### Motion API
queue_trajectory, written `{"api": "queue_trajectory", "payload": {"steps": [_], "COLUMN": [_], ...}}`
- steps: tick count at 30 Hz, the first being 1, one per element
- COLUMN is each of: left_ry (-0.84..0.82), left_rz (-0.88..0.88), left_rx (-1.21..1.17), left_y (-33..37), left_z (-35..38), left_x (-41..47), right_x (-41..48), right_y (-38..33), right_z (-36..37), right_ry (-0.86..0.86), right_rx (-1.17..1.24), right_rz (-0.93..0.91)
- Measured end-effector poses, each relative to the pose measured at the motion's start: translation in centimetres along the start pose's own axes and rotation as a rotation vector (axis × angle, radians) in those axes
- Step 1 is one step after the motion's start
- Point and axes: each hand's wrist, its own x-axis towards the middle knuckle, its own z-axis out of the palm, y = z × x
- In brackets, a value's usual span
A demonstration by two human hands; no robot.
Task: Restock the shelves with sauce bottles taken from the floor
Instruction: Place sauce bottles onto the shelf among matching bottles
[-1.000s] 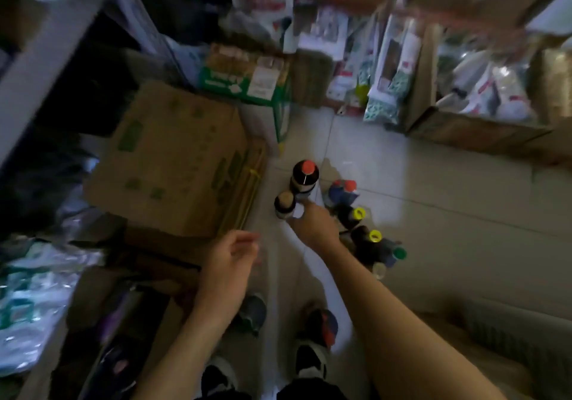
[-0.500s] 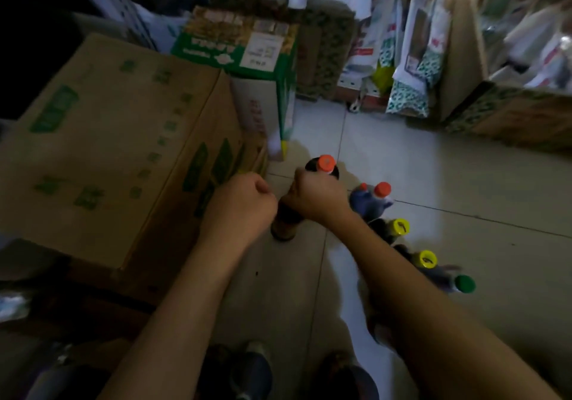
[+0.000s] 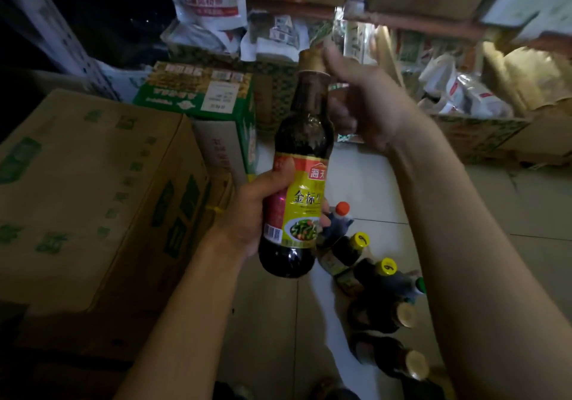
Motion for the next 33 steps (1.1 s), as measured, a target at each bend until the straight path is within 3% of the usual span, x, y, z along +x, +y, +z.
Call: {"api": "queue_trajectory", "payload": {"steps": [3, 6, 12, 16, 19, 22, 28, 30, 33], "left_ry": [-0.170, -0.289, -0.412, -0.366, -0.254, -0.145, 0.046, 0.062, 0.074], "left_rz": [-0.030, -0.024, 0.029, 0.051, 0.078, 0.096, 0.127, 0.142, 0.149], "left_rx": [-0.164, -0.280, -0.371, -0.335, -0.260, -0.177, -0.050, -0.055, -0.078], "left_y": [0.1, 0.2, 0.6, 1.1, 1.6, 2.1, 2.7, 3.0, 3.3], "left_z": [-0.1, 0.0, -0.5, -1.3, -2.5, -4.0, -6.5, -6.9, -7.3], "left_x": [-0.2, -0.4, -0.6, -0.8, -1.1, -1.8, -2.6, -2.7, -2.9], "right_x": [0.2, 0.6, 0.3, 1.2, 2.1, 2.9, 4.4, 4.3, 4.2], "right_y": [3.7, 6.8, 9.9, 12.5, 15.8, 18.7, 20.9, 21.6, 22.2], "right_z": [-0.2, 0.4, 1.6, 2.6, 3.3, 4.4, 4.6, 4.9, 5.0], "right_ry": [0.233, 0.311, 0.318, 0.354, 0.209, -0.036, 0.095, 0.159, 0.272], "right_rx": [0.169, 0.158, -0.054, -0.319, -0.803, -1.000, -0.682, -0.496, -0.418], "right_rz": [0.009, 0.165, 0.214, 0.188, 0.228, 0.240, 0.256, 0.260, 0.248]}}
